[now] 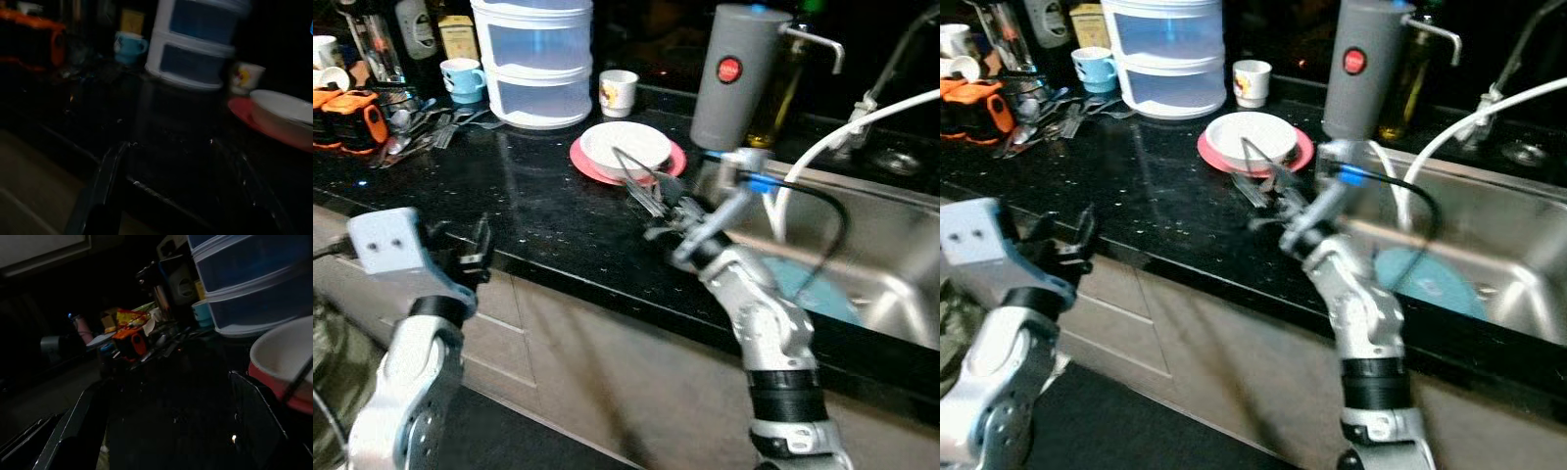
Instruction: Kitchen organization
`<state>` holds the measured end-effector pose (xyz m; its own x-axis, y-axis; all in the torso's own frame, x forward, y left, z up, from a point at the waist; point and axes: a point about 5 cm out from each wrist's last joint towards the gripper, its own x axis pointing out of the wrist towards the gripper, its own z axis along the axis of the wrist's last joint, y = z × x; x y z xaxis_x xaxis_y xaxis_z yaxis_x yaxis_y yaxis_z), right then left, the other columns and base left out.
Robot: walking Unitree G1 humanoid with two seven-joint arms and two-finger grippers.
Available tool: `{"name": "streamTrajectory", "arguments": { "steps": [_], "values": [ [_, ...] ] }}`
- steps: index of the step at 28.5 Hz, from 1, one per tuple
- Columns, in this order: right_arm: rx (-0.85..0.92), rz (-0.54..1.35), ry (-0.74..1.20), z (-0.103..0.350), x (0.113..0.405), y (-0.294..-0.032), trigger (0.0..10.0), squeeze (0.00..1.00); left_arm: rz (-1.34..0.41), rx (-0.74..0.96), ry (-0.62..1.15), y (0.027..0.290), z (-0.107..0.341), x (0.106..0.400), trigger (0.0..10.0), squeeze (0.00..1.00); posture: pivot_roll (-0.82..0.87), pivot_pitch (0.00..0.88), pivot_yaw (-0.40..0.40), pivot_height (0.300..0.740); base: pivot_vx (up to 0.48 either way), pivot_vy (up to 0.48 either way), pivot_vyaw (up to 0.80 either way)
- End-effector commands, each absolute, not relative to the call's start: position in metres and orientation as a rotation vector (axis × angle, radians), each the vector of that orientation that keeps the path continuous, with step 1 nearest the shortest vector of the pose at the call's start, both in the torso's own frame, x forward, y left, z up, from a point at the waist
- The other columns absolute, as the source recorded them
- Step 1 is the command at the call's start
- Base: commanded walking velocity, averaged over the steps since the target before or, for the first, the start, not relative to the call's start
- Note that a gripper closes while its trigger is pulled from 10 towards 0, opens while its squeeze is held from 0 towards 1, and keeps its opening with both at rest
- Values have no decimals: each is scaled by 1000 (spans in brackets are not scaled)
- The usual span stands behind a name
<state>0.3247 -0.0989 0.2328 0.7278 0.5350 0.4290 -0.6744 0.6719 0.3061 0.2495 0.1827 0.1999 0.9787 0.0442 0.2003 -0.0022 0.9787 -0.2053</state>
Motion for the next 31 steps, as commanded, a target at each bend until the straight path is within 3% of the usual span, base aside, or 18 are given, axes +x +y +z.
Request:
{"name": "streamTrajectory", "arguments": {
  "steps": [1, 4, 27, 31],
  "values": [
    [478, 670, -323, 233, 325, -106, 10000, 0, 9, -200, -195, 179, 198, 250, 10000, 0, 145, 0, -31, 740, 405, 0, 0],
    [476, 662, -321, 233, 326, -107, 10000, 0, 8, -211, -190, 179, 198, 250, 10000, 0, 143, 0, -29, 740, 392, 0, 0],
    [590, 663, -432, 264, 329, -133, 10000, 0, -109, -222, -182, 161, 197, 251, 10000, 0, 139, 0, -30, 740, 0, 0, 0],
    [481, 622, -449, 271, 333, -141, 10000, 0, -120, -223, -181, 159, 197, 251, 10000, 0, 138, 0, -31, 740, 0, 0, 0]
  ]
}}
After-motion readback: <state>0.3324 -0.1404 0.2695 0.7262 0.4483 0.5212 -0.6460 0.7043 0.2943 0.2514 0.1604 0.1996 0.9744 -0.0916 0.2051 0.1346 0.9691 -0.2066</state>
